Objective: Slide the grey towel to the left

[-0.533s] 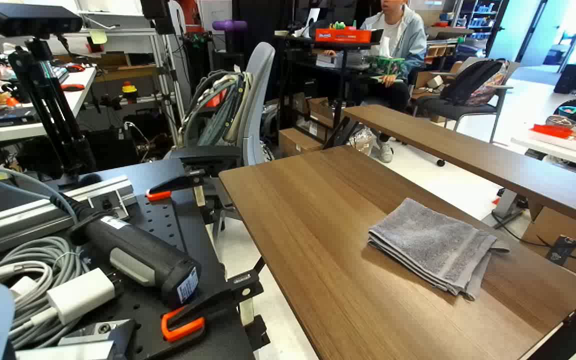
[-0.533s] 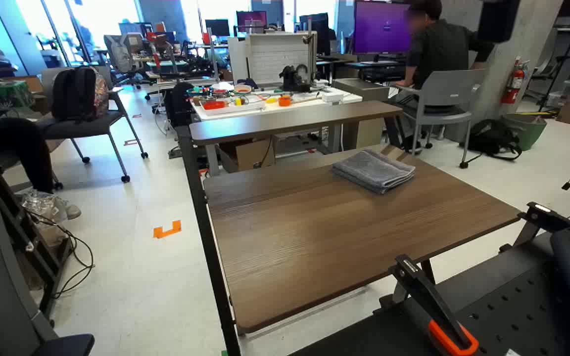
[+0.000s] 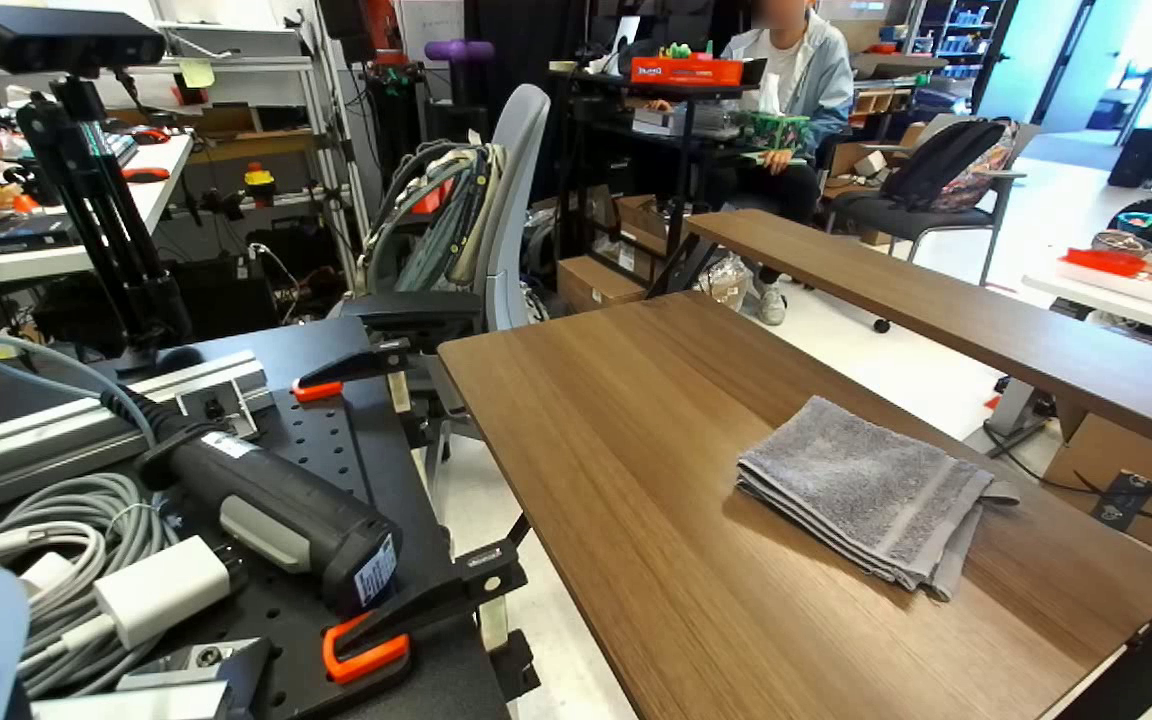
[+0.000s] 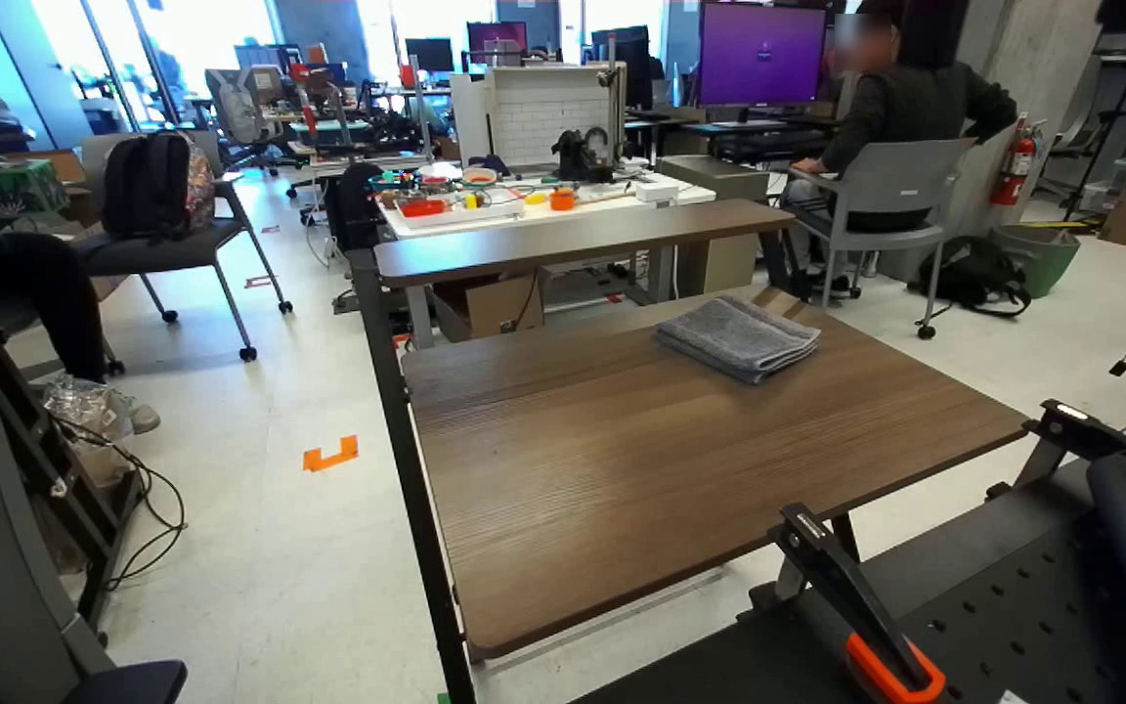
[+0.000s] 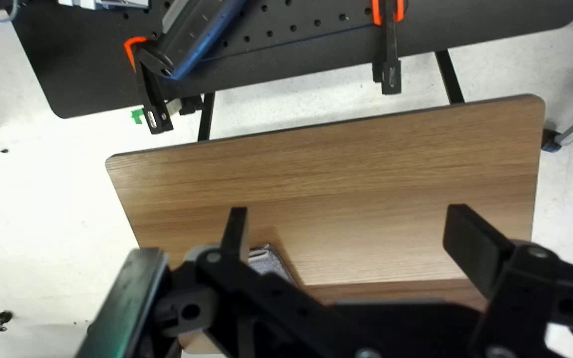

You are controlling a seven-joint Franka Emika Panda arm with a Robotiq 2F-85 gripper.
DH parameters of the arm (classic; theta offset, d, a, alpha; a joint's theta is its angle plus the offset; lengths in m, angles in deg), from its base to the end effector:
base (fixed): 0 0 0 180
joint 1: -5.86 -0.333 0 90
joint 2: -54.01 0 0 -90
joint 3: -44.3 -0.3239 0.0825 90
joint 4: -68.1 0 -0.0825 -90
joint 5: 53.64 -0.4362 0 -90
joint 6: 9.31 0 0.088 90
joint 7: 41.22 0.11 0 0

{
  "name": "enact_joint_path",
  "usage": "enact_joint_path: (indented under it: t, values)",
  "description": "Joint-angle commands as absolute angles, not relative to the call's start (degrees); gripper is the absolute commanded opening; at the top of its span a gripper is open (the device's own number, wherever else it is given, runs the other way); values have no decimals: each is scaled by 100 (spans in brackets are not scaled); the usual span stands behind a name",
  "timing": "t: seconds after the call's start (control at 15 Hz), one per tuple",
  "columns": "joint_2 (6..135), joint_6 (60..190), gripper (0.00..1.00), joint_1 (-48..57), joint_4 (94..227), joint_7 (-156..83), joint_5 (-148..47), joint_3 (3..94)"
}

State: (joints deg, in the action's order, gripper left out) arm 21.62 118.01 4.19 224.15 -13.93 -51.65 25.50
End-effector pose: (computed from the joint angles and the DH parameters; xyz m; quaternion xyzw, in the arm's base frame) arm 0.3804 0.1258 0.3634 0.9922 -0.0712 0.0558 0.0858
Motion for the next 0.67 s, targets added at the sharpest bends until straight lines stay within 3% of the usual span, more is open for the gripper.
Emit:
enact_joint_path:
  t: [0.0, 0.6]
  values:
    - [3139, 12593, 100, 646, 21875, -1264, -5048, 2744]
    - [5961, 13165, 100, 772, 19847, -1465, -4983, 3642]
